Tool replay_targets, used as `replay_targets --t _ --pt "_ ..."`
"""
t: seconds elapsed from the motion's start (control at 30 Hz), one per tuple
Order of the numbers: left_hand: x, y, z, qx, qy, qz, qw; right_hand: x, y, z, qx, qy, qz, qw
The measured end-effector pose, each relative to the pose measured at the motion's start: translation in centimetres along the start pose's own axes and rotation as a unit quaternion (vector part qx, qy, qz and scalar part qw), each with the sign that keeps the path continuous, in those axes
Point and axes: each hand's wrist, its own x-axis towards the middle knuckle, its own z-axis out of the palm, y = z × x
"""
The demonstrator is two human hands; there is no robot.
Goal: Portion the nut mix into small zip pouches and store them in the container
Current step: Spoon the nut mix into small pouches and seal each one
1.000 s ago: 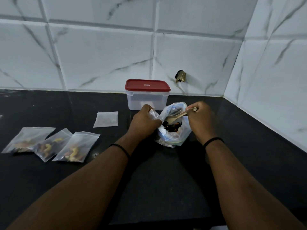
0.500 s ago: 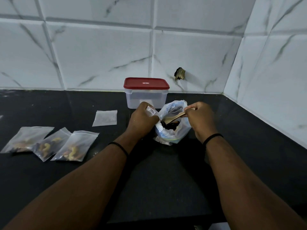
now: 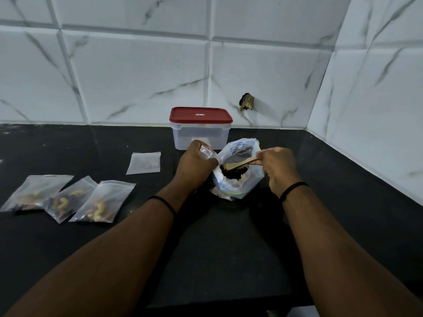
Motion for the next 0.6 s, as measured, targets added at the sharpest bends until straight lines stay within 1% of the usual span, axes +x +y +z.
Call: replay_targets --t 0.13,0.2,0.27,0.4,0.5,0.6 --pt "0.0 0.0 0.0 0.006 -0.001 -0.002 1.0 -0.1 -0.2 -0.3 0.015 0.004 0.009 1.0" --pt "-0.1 0.0 0.0 0.013 0.006 0.001 1.0 0.2 -0.1 -0.5 -0.022 0.016 -0.024 0.999" --pt "-0.2 0.0 0.1 0.015 0.01 0.003 1.0 0.1 -0.2 -0.6 -0.071 0.009 -0.067 0.995" --pt "-0.2 0.0 0.0 0.019 0.019 0.003 1.0 -0.2 -0.4 -0.8 -0.114 0.016 -0.098 0.988" --pt "-0.2 0.1 0.1 0.023 0.023 0.006 0.999 -0.4 -0.6 -1.0 -0.133 -0.001 -0.089 0.987" --pt "-0.1 0.1 0.0 0.026 0.022 0.004 0.999 -0.6 -0.8 -1.1 -0.098 -0.034 -0.06 0.993"
